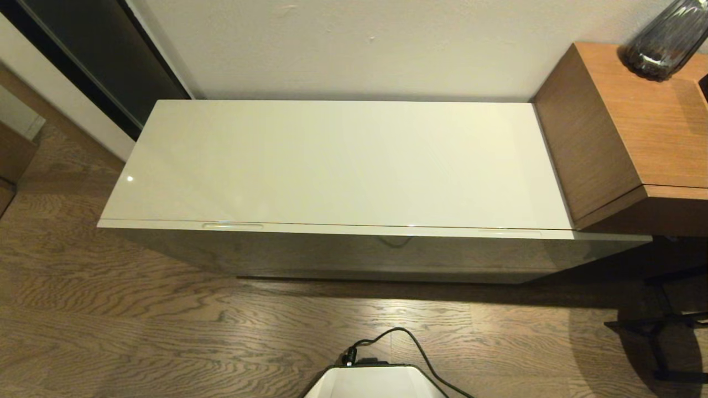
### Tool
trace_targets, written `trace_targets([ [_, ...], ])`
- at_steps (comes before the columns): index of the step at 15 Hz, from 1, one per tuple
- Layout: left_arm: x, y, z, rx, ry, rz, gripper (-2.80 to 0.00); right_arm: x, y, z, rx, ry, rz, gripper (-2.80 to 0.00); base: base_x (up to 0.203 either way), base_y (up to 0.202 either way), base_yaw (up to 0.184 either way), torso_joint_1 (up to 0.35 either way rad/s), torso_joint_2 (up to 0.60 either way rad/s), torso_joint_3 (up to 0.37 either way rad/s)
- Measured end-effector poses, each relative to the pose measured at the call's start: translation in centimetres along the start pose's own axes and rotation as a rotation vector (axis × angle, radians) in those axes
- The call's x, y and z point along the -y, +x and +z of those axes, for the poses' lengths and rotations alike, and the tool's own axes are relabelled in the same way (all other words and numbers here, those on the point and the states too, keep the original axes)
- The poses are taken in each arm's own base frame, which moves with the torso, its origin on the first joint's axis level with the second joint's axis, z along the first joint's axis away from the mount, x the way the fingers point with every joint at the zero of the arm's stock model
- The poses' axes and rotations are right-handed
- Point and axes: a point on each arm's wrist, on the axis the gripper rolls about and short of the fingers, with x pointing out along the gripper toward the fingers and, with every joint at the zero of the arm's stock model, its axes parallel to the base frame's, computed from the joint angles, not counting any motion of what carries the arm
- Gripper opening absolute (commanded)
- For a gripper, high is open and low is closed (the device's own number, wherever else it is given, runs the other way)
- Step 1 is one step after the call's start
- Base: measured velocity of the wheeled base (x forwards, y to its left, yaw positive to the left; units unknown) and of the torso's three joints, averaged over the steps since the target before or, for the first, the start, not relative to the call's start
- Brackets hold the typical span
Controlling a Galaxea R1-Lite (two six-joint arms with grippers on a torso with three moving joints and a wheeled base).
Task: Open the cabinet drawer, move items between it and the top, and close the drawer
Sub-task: Open the drawer
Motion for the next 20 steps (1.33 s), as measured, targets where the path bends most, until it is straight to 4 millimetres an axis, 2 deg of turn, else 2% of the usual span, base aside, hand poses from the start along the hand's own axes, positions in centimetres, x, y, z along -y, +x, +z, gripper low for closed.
trace_targets([
  [4, -0.2, 2.9, -5.6, -0.008, 0.079, 0.101, -2.8, 0.0, 0.0, 0.0, 0.0, 0.0, 0.0, -2.8, 0.0, 0.0, 0.0, 0.0, 0.0, 0.0],
  [6, -0.4, 4.4, -7.5, -0.014, 0.144, 0.178, -2.8, 0.0, 0.0, 0.0, 0.0, 0.0, 0.0, -2.8, 0.0, 0.0, 0.0, 0.0, 0.0, 0.0],
  [8, -0.4, 4.9, -8.2, -0.001, 0.156, 0.193, -2.8, 0.0, 0.0, 0.0, 0.0, 0.0, 0.0, -2.8, 0.0, 0.0, 0.0, 0.0, 0.0, 0.0],
  [10, -0.4, 5.3, -8.2, 0.037, 0.143, 0.185, -2.8, 0.0, 0.0, 0.0, 0.0, 0.0, 0.001, -2.8, 0.0, 0.0, 0.0, 0.0, 0.0, 0.0],
  [12, -0.2, 6.1, -7.3, 0.139, 0.085, 0.168, -2.8, 0.0, 0.0, 0.0, 0.0, 0.0, 0.001, -2.8, 0.0, 0.0, 0.0, 0.0, 0.0, 0.0],
  [15, 0.2, 9.5, -5.3, 0.351, 0.004, 0.145, -2.8, 0.0, 0.0, 0.0, 0.0, 0.0, 0.001, -2.8, 0.0, 0.0, 0.0, 0.0, 0.0, 0.0],
  [18, 0.5, 13.5, -4.5, 0.558, 0.037, 0.139, -2.8, 0.0, 0.0, 0.0, 0.0, 0.0, 0.001, -2.8, 0.0, 0.0, 0.0, 0.0, 0.0, 0.0],
  [20, 0.8, 14.2, -3.9, 0.725, 0.076, 0.094, -2.8, 0.0, 0.0, 0.0, 0.001, 0.0, 0.0, -2.8, 0.0, 0.0, 0.0, 0.0, 0.0, 0.0],
])
